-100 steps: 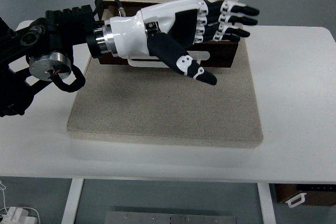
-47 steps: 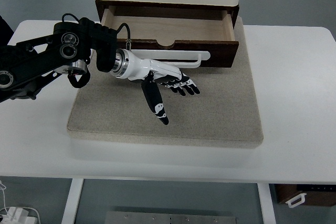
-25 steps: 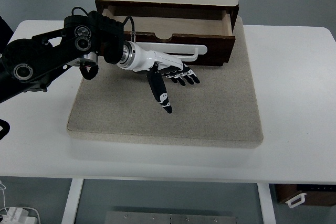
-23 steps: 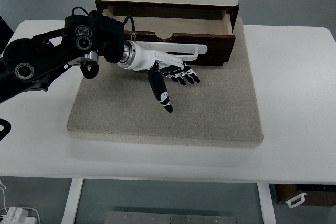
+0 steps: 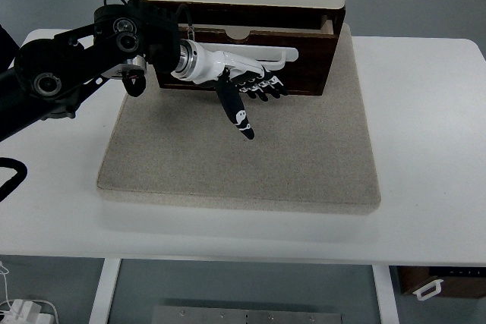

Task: Close drawer under combined cabinet
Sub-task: 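Push the drawer front with the left hand toward the cabinet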

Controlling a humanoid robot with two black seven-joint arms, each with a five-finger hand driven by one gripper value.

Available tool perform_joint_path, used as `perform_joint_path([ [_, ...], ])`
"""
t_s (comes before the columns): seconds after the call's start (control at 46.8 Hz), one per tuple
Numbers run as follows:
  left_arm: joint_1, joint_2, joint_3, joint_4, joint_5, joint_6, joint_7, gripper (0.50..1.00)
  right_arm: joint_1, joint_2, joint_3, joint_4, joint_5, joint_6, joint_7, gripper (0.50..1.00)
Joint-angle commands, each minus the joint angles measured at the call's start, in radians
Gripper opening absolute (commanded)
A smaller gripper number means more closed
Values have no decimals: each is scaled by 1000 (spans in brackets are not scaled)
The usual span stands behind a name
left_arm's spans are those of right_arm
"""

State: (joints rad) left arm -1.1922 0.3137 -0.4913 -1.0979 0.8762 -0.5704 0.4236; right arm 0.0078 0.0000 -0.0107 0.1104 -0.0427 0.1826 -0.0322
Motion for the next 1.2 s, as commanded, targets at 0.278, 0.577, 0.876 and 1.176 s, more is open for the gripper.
perform_joint_path([
  [0.278, -10, -4, 0, 82, 0, 63, -45, 1000, 0, 0, 0, 0, 0, 0, 0, 952],
  [0.577, -12, -4, 0, 119, 0, 110, -63, 1000, 0, 0, 0, 0, 0, 0, 0, 952],
  [0.876, -12, -2, 0, 121, -5, 123, -71, 1000, 1, 0, 0, 0, 0, 0, 0, 952],
  [1.176, 3, 4, -1, 24, -19, 47, -72, 1000, 0, 0, 0, 0, 1, 0, 0, 952],
])
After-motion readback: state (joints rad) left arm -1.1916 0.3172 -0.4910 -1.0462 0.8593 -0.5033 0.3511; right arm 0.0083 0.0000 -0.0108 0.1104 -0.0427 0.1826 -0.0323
